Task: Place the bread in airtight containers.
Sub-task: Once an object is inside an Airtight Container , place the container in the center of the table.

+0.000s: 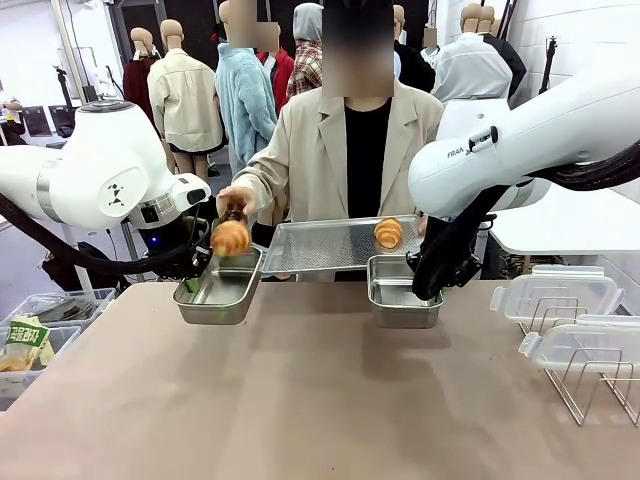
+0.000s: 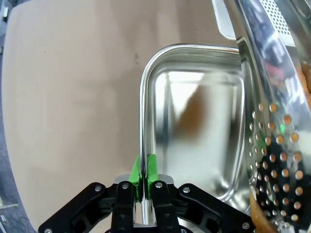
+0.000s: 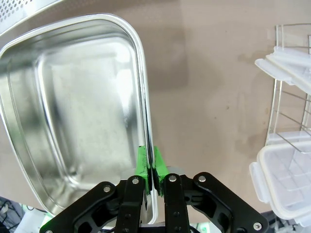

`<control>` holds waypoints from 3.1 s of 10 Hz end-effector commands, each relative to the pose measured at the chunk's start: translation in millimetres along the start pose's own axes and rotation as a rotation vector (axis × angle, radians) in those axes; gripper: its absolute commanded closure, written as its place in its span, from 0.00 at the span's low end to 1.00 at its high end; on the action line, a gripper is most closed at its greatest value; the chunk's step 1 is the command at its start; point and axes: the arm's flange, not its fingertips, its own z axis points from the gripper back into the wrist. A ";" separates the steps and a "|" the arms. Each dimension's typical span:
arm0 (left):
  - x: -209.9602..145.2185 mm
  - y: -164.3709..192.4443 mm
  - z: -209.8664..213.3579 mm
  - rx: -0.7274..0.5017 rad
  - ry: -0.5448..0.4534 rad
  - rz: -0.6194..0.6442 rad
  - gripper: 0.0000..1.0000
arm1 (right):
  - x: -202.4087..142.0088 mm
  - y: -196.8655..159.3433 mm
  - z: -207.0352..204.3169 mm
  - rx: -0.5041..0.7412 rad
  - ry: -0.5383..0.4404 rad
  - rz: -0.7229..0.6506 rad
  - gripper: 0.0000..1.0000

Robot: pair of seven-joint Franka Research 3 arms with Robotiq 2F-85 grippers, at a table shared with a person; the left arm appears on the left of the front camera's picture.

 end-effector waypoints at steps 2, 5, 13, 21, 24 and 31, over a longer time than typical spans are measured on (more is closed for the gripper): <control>1.6 1.7 3.0 0.014 -0.010 -0.014 1.00 | -2.8 -0.5 1.2 -0.008 -0.017 -0.007 1.00; 1.6 1.7 3.0 0.014 -0.010 -0.014 1.00 | -2.8 -0.5 1.2 -0.008 -0.017 -0.007 1.00; 1.6 1.7 3.0 0.014 -0.010 -0.014 1.00 | -2.8 -0.5 1.2 -0.008 -0.017 -0.007 1.00; 1.6 1.7 3.0 0.014 -0.010 -0.014 1.00 | -2.8 -0.5 1.2 -0.008 -0.017 -0.007 1.00; 1.6 1.7 3.0 0.014 -0.010 -0.014 1.00 | -2.8 -0.5 1.2 -0.008 -0.017 -0.007 1.00; 0.0 0.1 -0.1 0.000 0.000 0.000 1.00 | -2.8 -0.5 1.2 -0.008 -0.017 -0.007 1.00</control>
